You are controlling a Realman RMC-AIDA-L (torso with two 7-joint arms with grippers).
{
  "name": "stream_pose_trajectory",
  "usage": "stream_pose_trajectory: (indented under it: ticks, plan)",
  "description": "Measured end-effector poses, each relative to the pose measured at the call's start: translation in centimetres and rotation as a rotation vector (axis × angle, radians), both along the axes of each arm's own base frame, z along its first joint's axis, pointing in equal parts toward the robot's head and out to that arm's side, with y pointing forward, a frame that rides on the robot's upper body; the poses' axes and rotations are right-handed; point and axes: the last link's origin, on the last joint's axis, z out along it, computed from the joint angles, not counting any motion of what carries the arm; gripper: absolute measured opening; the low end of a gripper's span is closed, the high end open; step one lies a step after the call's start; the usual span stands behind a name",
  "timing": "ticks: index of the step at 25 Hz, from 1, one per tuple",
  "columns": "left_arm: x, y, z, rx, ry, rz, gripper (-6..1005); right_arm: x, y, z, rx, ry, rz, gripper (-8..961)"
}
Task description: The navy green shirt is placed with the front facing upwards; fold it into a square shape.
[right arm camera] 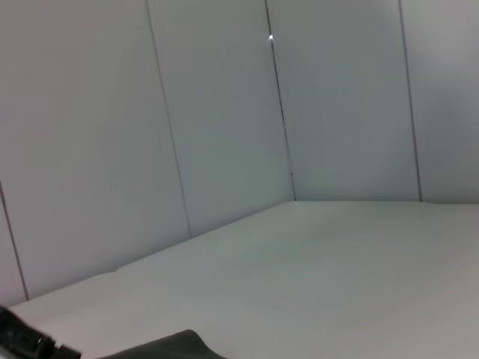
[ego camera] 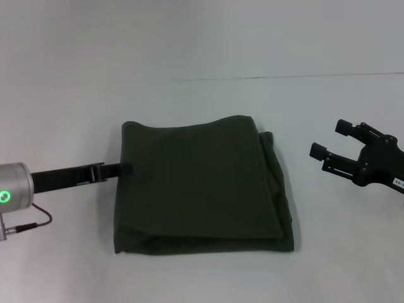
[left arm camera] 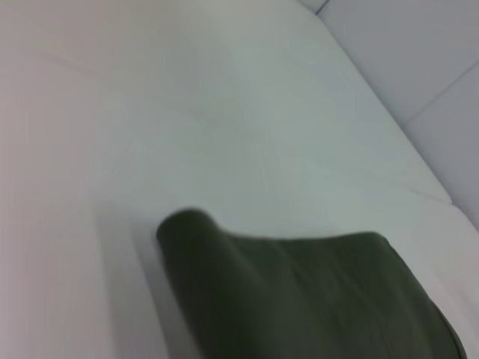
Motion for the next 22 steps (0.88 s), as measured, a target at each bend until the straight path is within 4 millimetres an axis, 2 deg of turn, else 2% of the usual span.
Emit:
stream_pose_trajectory:
  ticks: [6,11,14,16,17,20,22]
  plan:
    - [0.5,0.8,1.8,0.098,0.015,-0.083,417,0.1,-0.3,0.3,0.003,0.007,0.003,917]
    - [3.4,1.3,2.9,0.200,-0.027,-0.325,607,-0.4,-0.5,0.2,-0.017,0.007,0.050,919]
    - [5.3,1.4,2.9,0.164,-0.026,-0.480,750,-1.6,-0.9,0.0,-0.070,-0.014,0.143,919]
    - [6.9,0.0,2.5,0.077,-0.053,-0.683,803,-3.2,-1.5,-0.5,-0.148,-0.038,0.264,919]
    - [6.9,0.0,2.5,0.077,-0.053,-0.683,830,-3.2,-1.5,-0.5,-0.148,-0.038,0.264,919]
    - [7.6,-1.8,2.5,0.025,-0.098,-0.835,909,-4.7,-2.4,-1.4,-0.239,-0.059,0.390,920]
    - [7.2,-3.1,2.7,-0.005,-0.117,-0.884,907,-5.4,-3.1,-2.2,-0.297,-0.073,0.460,920]
